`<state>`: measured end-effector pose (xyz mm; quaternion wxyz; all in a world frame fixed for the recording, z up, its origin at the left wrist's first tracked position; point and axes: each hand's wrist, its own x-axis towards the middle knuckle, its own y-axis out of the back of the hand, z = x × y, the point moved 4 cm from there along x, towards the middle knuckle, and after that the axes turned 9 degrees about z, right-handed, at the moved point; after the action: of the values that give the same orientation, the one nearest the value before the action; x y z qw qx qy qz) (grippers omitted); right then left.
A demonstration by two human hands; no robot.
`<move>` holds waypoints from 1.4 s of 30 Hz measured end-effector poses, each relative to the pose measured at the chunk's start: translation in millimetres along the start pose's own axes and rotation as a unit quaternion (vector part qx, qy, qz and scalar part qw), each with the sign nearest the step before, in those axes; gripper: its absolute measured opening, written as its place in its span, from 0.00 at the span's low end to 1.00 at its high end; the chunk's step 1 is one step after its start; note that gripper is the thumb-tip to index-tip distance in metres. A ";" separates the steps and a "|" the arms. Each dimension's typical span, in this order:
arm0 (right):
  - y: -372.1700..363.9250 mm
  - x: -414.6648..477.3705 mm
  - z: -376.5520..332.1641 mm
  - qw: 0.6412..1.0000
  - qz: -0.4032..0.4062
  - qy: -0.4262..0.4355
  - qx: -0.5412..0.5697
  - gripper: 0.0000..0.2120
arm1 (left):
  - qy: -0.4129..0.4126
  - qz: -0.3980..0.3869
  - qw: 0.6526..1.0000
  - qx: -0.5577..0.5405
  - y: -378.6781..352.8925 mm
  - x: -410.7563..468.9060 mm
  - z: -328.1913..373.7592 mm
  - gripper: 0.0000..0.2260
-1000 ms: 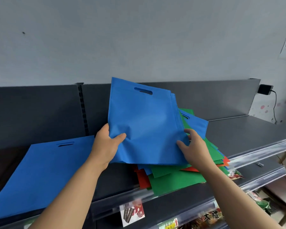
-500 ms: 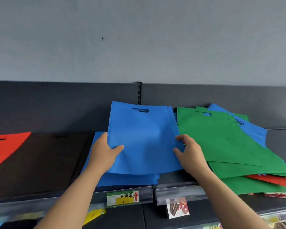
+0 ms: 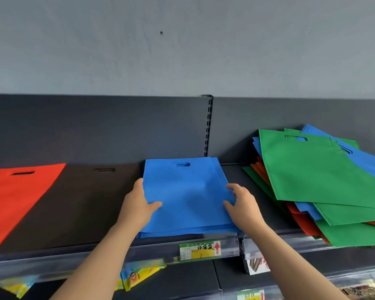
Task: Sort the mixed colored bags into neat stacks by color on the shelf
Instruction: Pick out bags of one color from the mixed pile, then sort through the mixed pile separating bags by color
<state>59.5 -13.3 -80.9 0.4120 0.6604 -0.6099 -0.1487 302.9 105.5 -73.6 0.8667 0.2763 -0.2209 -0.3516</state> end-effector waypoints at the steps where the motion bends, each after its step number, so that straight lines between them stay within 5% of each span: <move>1: -1.4 0.3 1.7 1.000 -0.002 -0.004 -0.008 0.23 | 0.000 -0.004 1.000 0.025 -1.6 0.9 -1.8 0.36; 10: 1.9 -2.5 6.4 0.994 0.018 0.020 -0.110 0.23 | -0.112 0.017 0.966 0.232 -6.1 -1.6 9.7 0.25; 19: 62.9 -4.2 6.3 0.979 0.080 0.102 -0.158 0.22 | -0.213 0.003 0.961 0.177 -44.5 -25.7 90.7 0.21; 26: 146.0 13.3 73.6 0.967 0.119 0.047 -0.220 0.23 | -0.259 -0.023 0.958 0.123 -107.2 -47.4 168.8 0.18; 34: 222.7 38.0 185.2 0.953 0.070 -0.102 -0.277 0.21 | -0.123 -0.127 0.984 0.025 -189.8 -46.9 233.4 0.28; 39: 235.6 38.6 207.8 0.964 0.071 -0.068 -0.249 0.25 | -0.028 -0.097 0.987 -0.122 -212.5 -40.3 244.9 0.08; 42: 242.3 38.7 208.7 0.980 0.099 -0.047 -0.164 0.28 | 0.002 -0.081 0.982 -0.171 -212.0 -45.1 247.8 0.10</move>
<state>-243.7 -104.7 -21.9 0.4984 0.5124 -0.6583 -0.2361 26.9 -68.9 -30.7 0.8704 0.1417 -0.1327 -0.4524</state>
